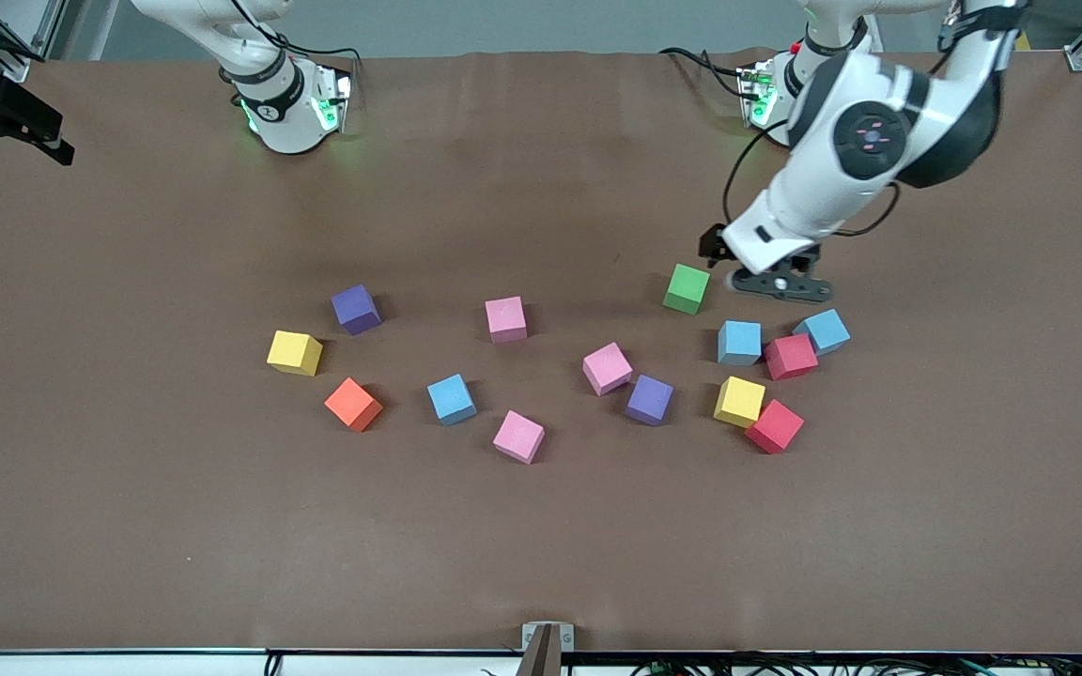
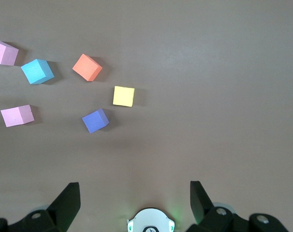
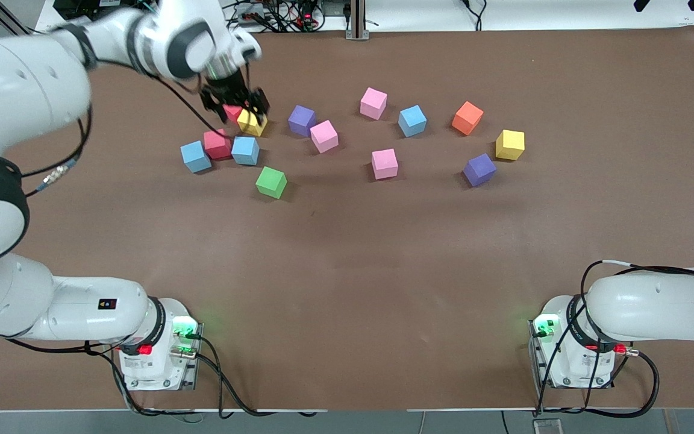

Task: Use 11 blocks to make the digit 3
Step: 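Lower the left gripper onto the green cube and close it, then carry the green cube to the table centre and release it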

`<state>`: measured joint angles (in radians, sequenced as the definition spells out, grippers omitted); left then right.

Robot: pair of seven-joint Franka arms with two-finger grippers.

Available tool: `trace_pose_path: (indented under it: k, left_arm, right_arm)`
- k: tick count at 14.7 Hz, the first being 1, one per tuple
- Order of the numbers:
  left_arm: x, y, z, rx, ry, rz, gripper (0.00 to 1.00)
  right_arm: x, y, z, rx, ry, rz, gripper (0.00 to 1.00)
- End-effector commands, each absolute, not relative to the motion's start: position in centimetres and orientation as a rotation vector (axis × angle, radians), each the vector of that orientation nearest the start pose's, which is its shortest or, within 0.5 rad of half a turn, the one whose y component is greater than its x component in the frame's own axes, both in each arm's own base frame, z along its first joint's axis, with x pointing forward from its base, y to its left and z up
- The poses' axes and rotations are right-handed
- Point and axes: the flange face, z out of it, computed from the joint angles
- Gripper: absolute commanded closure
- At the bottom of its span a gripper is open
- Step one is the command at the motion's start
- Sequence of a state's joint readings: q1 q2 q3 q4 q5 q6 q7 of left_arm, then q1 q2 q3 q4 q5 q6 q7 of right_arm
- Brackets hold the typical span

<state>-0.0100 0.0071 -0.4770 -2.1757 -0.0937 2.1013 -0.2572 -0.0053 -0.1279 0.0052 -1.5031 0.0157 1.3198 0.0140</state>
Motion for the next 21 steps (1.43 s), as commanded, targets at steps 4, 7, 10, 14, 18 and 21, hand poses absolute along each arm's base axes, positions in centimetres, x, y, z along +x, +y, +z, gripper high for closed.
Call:
trace_pose_path:
  k: [4,7,10,14,18,21]
  left_arm:
    - [41.2,-26.6,30.6,-3.128,0.452,0.069,0.0]
    - [40.7,-26.6,27.0,-3.124,0.505,0.061,0.0]
    - [40.7,-26.9,24.2,-3.133,0.499,0.06,0.0]
    - [40.7,-27.0,22.0,-3.125,0.518,0.071,0.0]
    - [40.8,-27.2,21.1,-3.139,0.487,0.064,0.13]
    - [40.9,-27.1,21.0,-3.14,0.48,0.066,0.43]
  right_arm:
    - [48.0,0.5,70.2,-3.122,0.003,0.091,0.0]
    - [47.9,0.4,69.9,-3.121,0.005,0.115,0.0]
    - [48.0,1.0,70.0,-3.127,-0.057,0.098,0.0]
    - [48.4,1.0,70.3,-3.134,-0.108,0.048,0.0]
    - [48.4,0.8,70.5,-3.136,-0.129,0.038,0.0]
    - [48.3,0.4,70.4,-3.134,-0.112,0.053,0.0]
